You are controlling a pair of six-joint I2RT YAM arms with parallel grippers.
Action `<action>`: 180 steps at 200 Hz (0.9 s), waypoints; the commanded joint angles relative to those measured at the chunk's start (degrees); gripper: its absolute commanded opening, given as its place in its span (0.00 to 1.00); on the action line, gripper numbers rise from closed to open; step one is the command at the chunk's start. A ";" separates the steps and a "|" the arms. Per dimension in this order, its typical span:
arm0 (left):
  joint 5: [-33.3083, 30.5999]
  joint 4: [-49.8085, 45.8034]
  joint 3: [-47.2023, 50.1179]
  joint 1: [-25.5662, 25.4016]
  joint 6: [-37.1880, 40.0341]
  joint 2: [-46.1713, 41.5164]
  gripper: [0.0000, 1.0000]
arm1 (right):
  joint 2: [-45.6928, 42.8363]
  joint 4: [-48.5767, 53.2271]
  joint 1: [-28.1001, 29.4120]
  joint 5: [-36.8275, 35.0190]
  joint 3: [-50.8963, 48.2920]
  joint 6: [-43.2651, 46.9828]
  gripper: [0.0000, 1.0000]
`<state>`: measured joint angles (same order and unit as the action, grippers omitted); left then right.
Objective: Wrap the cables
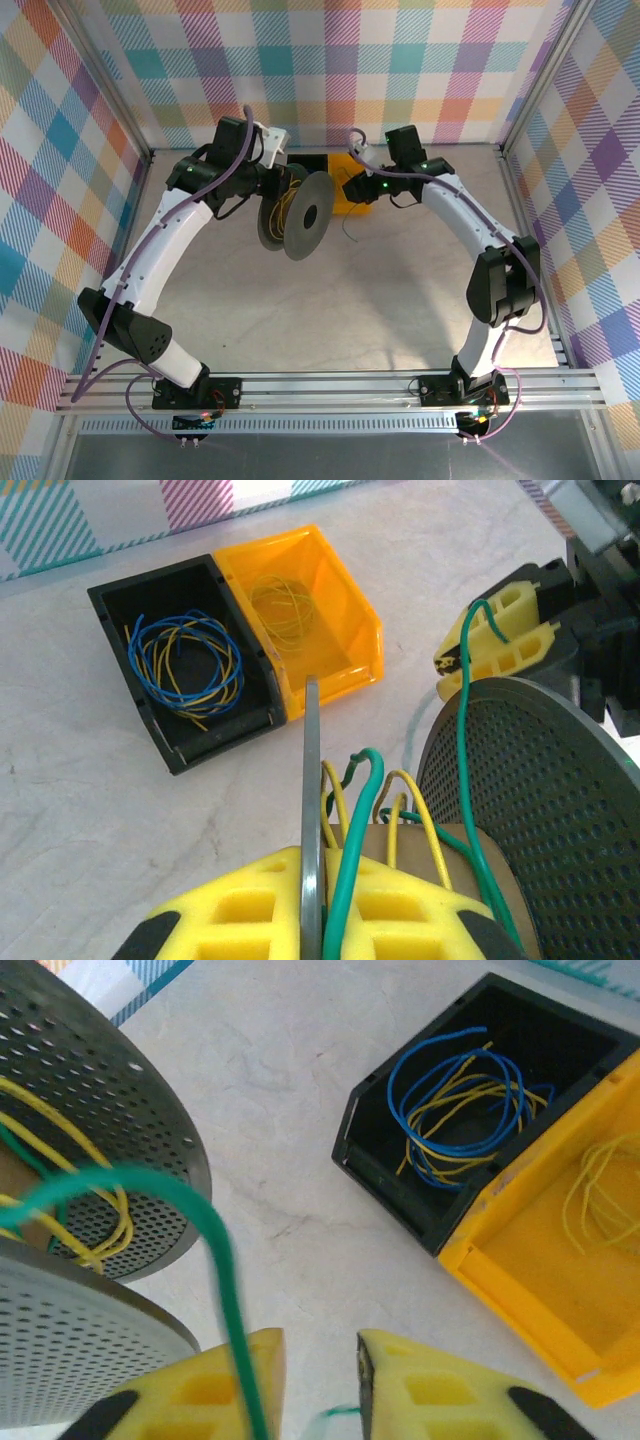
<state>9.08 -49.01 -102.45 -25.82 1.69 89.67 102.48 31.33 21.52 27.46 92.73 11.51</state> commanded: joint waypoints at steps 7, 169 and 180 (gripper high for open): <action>1.42 3.69 -3.16 -0.05 -2.35 -0.72 0.00 | -2.28 -3.70 -0.76 0.86 -2.01 -0.17 0.32; -0.35 -2.00 -1.99 -2.09 -4.87 -1.95 0.00 | -14.23 -6.60 -9.25 0.11 -9.28 -3.06 1.00; -0.38 -2.69 -2.54 -2.19 -4.88 -1.87 0.00 | -16.21 -6.72 -10.27 0.13 -11.94 -2.85 1.00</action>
<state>8.27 -52.45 -102.67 -27.62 -1.96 90.80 90.65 25.61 13.56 27.24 84.97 9.39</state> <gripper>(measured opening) 0.112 0.996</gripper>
